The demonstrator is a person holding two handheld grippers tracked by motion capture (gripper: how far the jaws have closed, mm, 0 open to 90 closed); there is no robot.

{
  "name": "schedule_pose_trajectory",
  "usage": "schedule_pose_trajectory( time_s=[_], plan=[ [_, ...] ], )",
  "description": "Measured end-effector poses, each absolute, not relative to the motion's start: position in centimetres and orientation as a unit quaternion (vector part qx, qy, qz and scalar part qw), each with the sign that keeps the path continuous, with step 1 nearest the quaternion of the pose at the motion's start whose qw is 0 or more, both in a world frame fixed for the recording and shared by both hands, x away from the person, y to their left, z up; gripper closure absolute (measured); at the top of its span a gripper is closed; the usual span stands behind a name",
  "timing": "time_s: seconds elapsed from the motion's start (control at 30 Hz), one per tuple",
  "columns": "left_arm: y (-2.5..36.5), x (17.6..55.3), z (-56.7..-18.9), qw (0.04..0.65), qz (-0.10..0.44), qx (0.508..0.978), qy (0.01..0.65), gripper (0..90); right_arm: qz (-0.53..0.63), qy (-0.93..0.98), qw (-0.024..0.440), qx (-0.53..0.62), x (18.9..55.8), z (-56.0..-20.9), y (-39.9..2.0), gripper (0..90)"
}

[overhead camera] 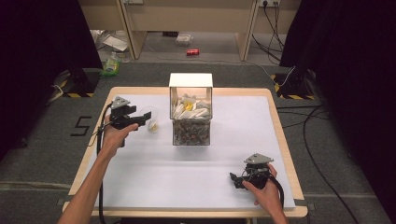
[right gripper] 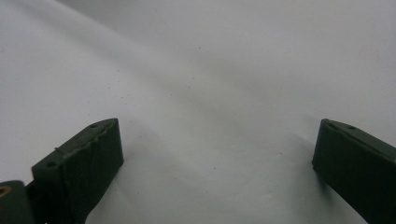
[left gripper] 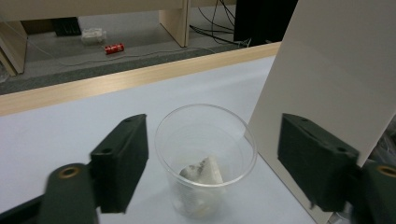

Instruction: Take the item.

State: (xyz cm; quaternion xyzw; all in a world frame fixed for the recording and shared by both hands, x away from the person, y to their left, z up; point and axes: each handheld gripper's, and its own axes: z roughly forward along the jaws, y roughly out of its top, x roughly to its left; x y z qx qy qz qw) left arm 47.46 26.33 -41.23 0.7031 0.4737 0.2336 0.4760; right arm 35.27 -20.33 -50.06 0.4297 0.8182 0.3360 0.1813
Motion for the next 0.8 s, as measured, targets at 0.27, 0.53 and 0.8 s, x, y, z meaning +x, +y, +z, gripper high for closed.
schedule_pose_trajectory(
  time_s=[0.27,0.53,0.8],
  plan=[
    [26.3,46.7,-40.7,0.485,0.228,0.704,0.466,14.5,0.336,0.818,0.182,0.430,35.3,-50.1,-20.3,2.3],
    [26.2,45.9,-40.4,0.481,0.227,0.710,0.463,15.1,0.336,0.818,0.182,0.430,35.3,-50.1,-20.3,2.3],
    [26.2,45.1,-40.7,0.478,0.227,0.711,0.463,15.6,0.336,0.818,0.182,0.430,35.3,-50.1,-20.3,2.3]
  ],
)
